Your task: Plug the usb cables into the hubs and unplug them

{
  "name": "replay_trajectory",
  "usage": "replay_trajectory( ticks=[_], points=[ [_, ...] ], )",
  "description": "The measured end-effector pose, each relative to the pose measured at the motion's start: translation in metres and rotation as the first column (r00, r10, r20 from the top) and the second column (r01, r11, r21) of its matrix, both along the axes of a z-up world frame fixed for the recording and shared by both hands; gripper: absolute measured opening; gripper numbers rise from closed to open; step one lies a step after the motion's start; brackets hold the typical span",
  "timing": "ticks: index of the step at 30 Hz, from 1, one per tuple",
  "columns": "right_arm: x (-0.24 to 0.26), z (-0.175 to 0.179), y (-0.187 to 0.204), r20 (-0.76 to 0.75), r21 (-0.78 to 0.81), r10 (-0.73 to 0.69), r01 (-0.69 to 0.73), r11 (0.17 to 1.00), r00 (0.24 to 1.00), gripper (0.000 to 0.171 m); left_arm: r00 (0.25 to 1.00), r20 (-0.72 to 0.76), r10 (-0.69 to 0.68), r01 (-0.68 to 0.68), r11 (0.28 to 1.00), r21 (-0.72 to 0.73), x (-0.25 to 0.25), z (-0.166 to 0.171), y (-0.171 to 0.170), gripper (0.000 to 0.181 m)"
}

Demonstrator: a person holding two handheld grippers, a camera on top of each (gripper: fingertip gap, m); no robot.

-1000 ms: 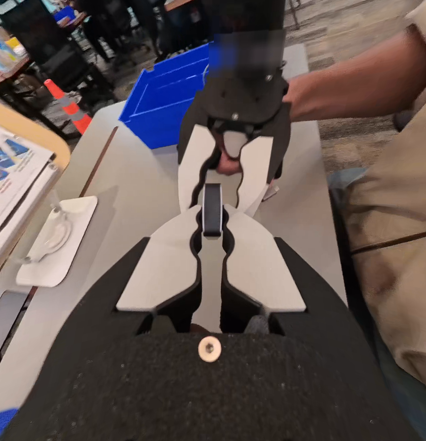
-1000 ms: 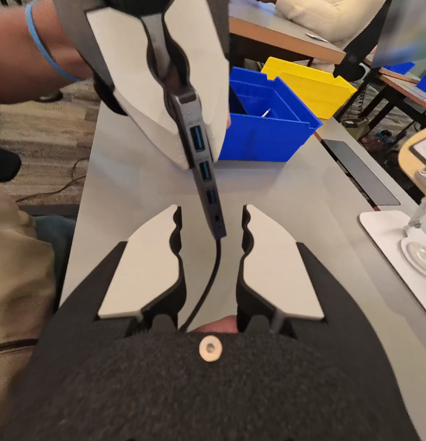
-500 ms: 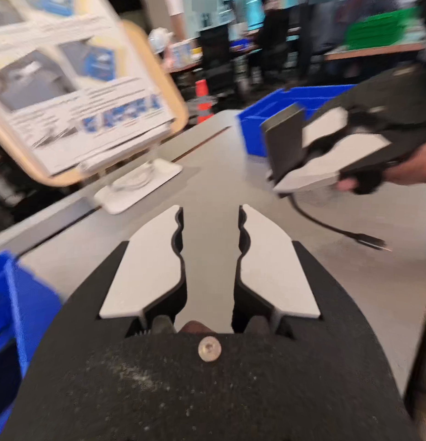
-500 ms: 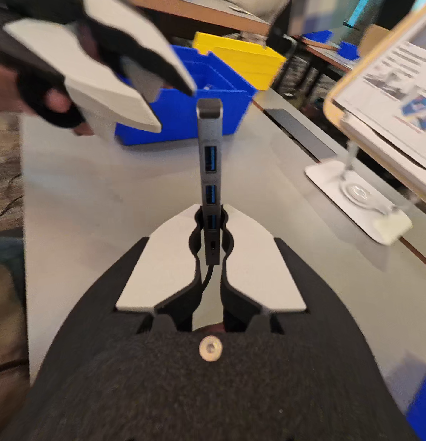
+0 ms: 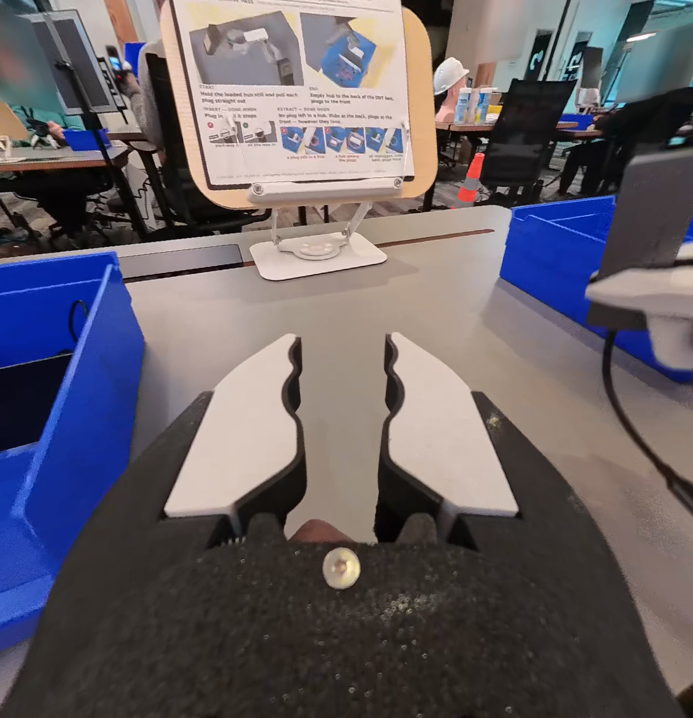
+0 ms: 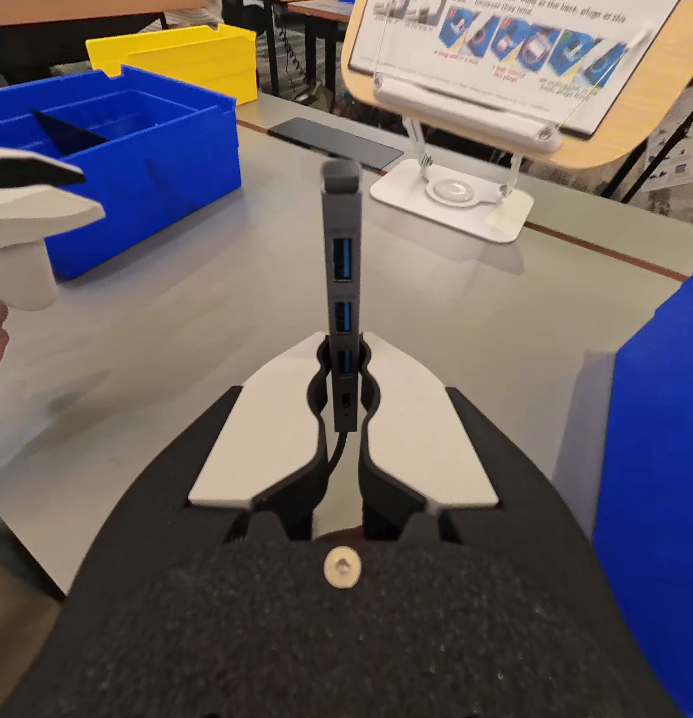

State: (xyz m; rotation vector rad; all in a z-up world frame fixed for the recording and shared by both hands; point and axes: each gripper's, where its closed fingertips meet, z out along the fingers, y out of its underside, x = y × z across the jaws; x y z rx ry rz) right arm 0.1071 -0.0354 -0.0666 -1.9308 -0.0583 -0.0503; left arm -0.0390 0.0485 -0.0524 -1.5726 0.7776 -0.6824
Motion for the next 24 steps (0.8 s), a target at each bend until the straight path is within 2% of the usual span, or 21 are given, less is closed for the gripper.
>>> replay_trajectory(
  ticks=[2,7,9,10,13,16,19,24],
  points=[
    [0.028,0.034,-0.004,0.071,0.044,-0.051,0.048,0.998,0.996,0.012,1.0,0.008,-0.027,0.027,1.0,-0.016,0.0,0.001,-0.001,0.038],
    [0.165,0.176,-0.024,0.194,0.246,-0.309,0.259,0.934,0.931,0.012,0.999,0.016,-0.043,0.044,0.999,-0.023,-0.003,0.002,-0.003,0.036],
    [0.225,0.203,-0.022,0.236,0.231,-0.385,0.333,0.914,0.892,0.012,0.998,0.018,-0.052,0.053,0.998,-0.029,-0.002,0.001,-0.005,0.035],
    [0.251,0.2,-0.016,0.234,0.172,-0.39,0.357,0.918,0.891,0.012,0.998,0.017,-0.06,0.06,0.998,-0.036,-0.001,0.0,-0.006,0.035],
    [0.302,0.147,0.008,0.181,-0.08,-0.329,0.347,0.934,0.927,0.012,0.997,0.008,-0.075,0.075,0.997,-0.033,0.002,0.001,-0.011,0.035],
    [0.322,0.065,0.01,0.256,-0.356,-0.232,0.315,0.88,0.938,0.013,0.997,-0.018,-0.077,0.077,0.997,-0.003,0.003,0.002,-0.013,0.035],
    [0.329,-0.002,-0.001,0.34,-0.561,-0.115,0.299,0.772,0.933,0.013,0.997,-0.022,-0.079,0.079,0.997,0.008,0.002,0.004,-0.012,0.035],
    [0.354,-0.076,-0.022,0.388,-0.771,-0.084,0.373,0.516,0.918,0.013,0.996,-0.029,-0.089,0.089,0.996,-0.014,0.003,0.001,-0.011,0.034]
  ],
)
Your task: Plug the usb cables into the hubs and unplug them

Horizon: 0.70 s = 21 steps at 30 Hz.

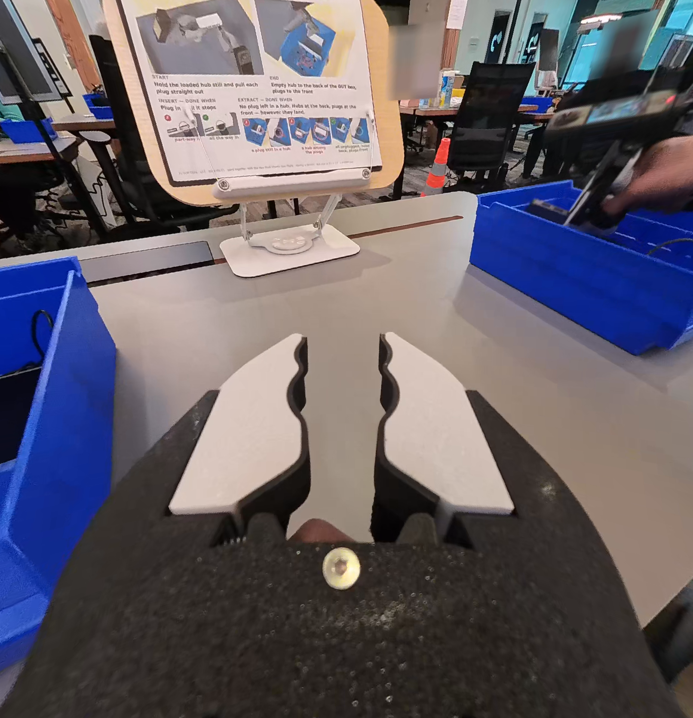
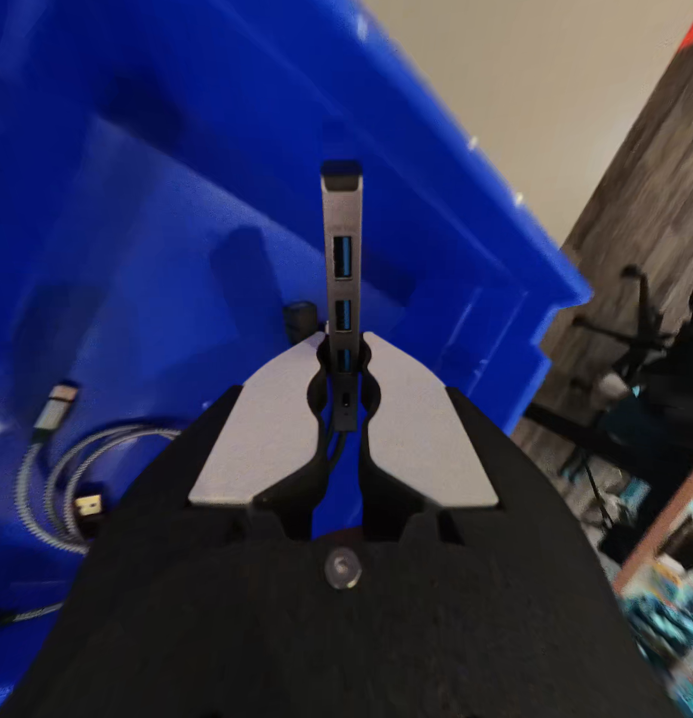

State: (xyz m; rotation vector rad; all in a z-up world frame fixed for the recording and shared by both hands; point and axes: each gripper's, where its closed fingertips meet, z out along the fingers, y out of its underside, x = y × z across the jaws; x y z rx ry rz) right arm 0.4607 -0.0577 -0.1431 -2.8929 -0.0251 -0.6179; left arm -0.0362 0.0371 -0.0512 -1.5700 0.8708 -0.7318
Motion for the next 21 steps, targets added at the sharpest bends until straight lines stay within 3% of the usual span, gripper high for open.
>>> replay_trajectory(
  ticks=[3,8,11,12,14,17,21],
  points=[
    [0.011,-0.022,-0.009,0.011,-0.094,-0.06,0.06,0.994,0.998,0.013,1.0,-0.017,-0.006,0.006,1.0,0.008,0.0,-0.002,-0.001,0.034],
    [0.011,-0.037,-0.017,-0.068,-0.073,-0.189,0.184,0.98,0.98,0.013,0.999,-0.042,-0.005,0.005,1.0,-0.002,0.0,-0.01,0.005,0.035],
    [0.009,-0.037,-0.02,-0.105,-0.04,-0.193,0.19,0.981,0.976,0.014,0.998,-0.063,0.01,-0.011,1.0,-0.025,-0.001,-0.021,0.013,0.036],
    [0.009,-0.031,-0.02,-0.095,-0.018,-0.187,0.187,0.982,0.978,0.024,0.998,-0.057,0.011,-0.014,0.999,-0.037,-0.001,-0.023,0.015,0.037],
    [0.0,-0.002,-0.016,-0.072,0.099,-0.163,0.169,0.981,0.984,0.041,0.999,-0.05,0.02,-0.023,0.998,-0.06,-0.003,-0.028,0.02,0.038],
    [-0.05,0.08,0.0,-0.015,0.44,-0.065,0.065,0.896,0.998,0.041,0.998,-0.055,0.036,-0.042,0.994,-0.099,-0.007,-0.032,0.027,0.039],
    [-0.186,0.175,0.011,0.028,0.832,0.159,-0.111,0.544,0.987,0.041,0.997,-0.006,0.075,-0.075,0.99,-0.123,-0.012,-0.017,0.039,0.041]
  ],
)
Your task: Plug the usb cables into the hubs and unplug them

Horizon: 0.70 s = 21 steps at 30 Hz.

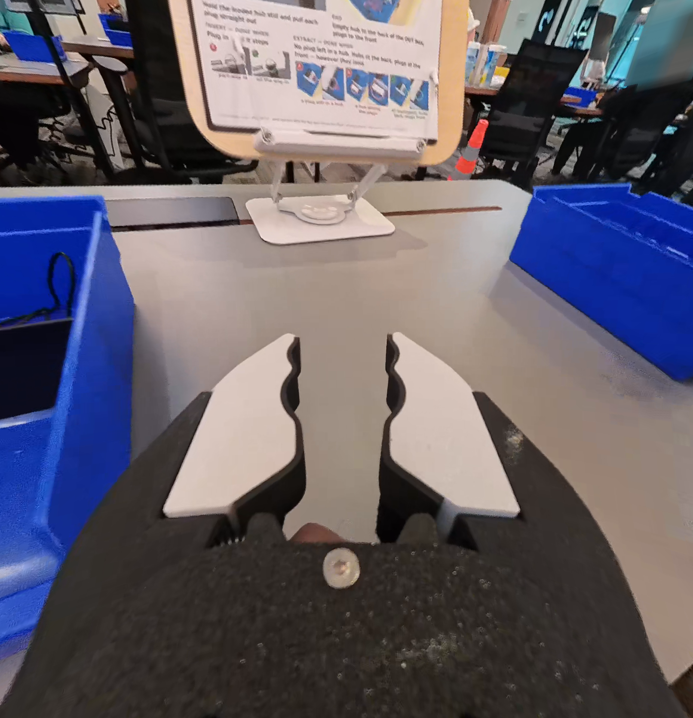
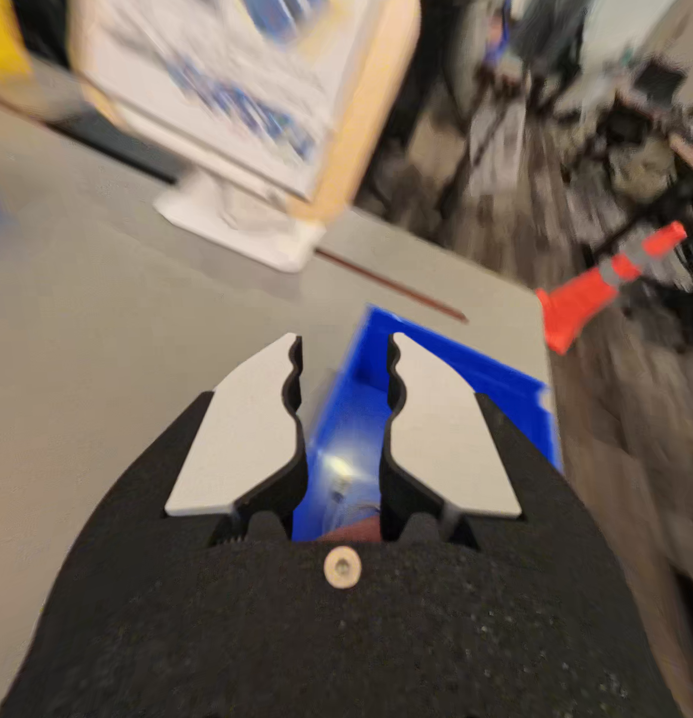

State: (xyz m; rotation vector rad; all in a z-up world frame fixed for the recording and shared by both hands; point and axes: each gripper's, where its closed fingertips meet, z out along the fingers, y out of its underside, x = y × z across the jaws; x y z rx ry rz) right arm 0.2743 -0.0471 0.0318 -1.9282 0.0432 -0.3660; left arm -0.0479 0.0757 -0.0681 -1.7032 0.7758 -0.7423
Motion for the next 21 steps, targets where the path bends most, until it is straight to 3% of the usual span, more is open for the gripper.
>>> replay_trajectory(
  ticks=[2,4,10,15,21],
  points=[
    [-0.061,0.011,-0.001,-0.035,0.177,0.073,-0.066,0.982,0.997,0.043,1.0,0.005,0.014,-0.014,1.0,0.019,-0.001,0.009,0.003,0.043],
    [-0.101,-0.003,-0.001,-0.072,0.254,0.083,-0.062,0.965,0.994,0.046,1.0,-0.002,0.02,-0.02,0.999,0.031,-0.001,0.013,0.003,0.046],
    [-0.153,-0.106,0.011,-0.285,0.19,0.04,0.016,0.982,0.958,0.052,1.0,-0.028,-0.012,0.011,1.0,-0.029,-0.001,-0.003,-0.012,0.055],
    [-0.159,-0.125,0.015,-0.225,0.134,0.037,-0.006,0.991,0.974,0.053,0.999,-0.037,-0.021,0.018,0.997,-0.071,-0.005,-0.016,-0.017,0.068],
    [-0.161,-0.124,0.016,-0.299,0.152,0.078,-0.033,0.988,0.951,0.051,0.998,-0.046,-0.049,0.045,0.996,-0.083,-0.005,-0.017,-0.022,0.067]
  ],
)
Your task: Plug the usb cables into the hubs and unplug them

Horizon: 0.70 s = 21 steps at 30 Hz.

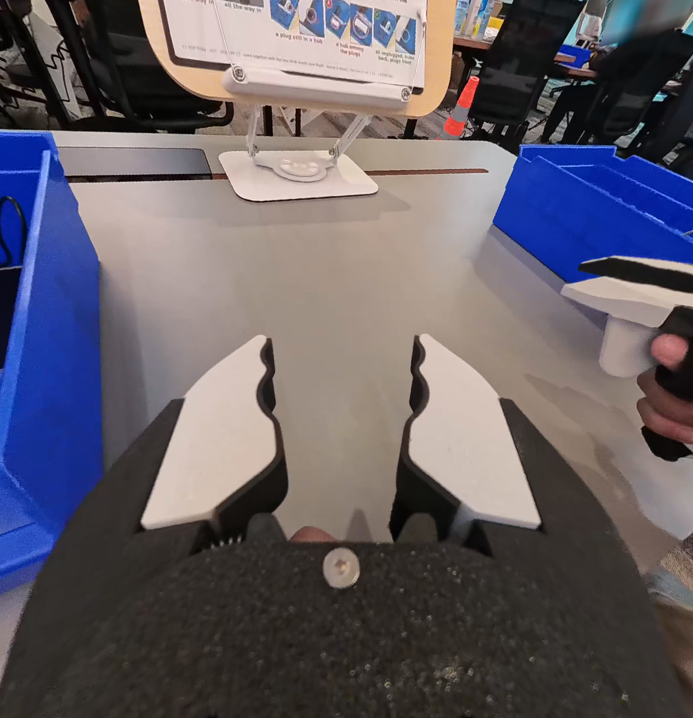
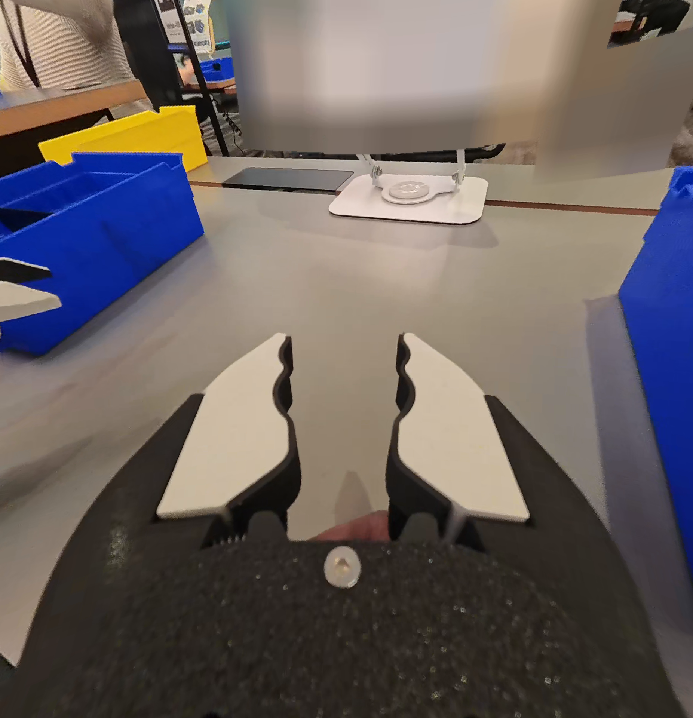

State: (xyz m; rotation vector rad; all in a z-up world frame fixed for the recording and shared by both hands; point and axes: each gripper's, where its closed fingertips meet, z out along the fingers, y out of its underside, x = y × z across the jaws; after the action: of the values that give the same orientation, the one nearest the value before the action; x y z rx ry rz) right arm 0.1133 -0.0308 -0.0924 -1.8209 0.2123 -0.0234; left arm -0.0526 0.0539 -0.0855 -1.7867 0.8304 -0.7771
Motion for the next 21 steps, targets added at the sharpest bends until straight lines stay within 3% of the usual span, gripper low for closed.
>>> replay_trajectory(
  ticks=[3,5,7,10,13,15,19,21],
  points=[
    [-0.003,-0.002,0.001,0.015,-0.01,0.011,-0.011,1.0,1.0,0.051,0.997,-0.008,-0.08,0.08,0.997,0.0,0.0,0.012,-0.008,0.064],
    [-0.008,-0.001,0.001,0.024,-0.014,0.034,-0.034,0.999,0.999,0.05,0.989,-0.067,-0.129,0.136,0.983,0.125,-0.015,0.044,0.002,0.061],
    [-0.011,0.002,0.001,0.039,-0.011,0.051,-0.051,0.999,0.998,0.05,0.961,-0.245,-0.131,0.199,0.939,0.281,-0.038,0.076,0.037,0.06],
    [-0.012,0.006,0.001,0.047,-0.002,0.066,-0.066,0.998,0.997,0.05,0.797,-0.589,-0.135,0.392,0.857,0.333,-0.062,0.095,0.11,0.06],
    [-0.014,0.009,0.002,0.039,0.007,0.079,-0.079,0.997,0.996,0.049,0.554,-0.8,-0.231,0.583,0.794,0.174,-0.069,0.074,0.174,0.055],
    [-0.015,0.01,0.003,0.042,0.008,0.082,-0.083,0.997,0.996,0.049,0.418,-0.838,-0.35,0.645,0.764,0.002,-0.067,0.048,0.202,0.051],
    [-0.015,0.007,0.004,0.078,-0.02,0.081,-0.08,0.997,0.994,0.048,0.223,-0.823,-0.522,0.628,0.723,-0.288,-0.07,-0.01,0.234,0.045],
    [-0.014,0.007,0.004,0.088,-0.033,0.078,-0.075,0.997,0.993,0.048,0.167,-0.8,-0.576,0.603,0.702,-0.379,-0.073,-0.034,0.24,0.045]
  ],
)
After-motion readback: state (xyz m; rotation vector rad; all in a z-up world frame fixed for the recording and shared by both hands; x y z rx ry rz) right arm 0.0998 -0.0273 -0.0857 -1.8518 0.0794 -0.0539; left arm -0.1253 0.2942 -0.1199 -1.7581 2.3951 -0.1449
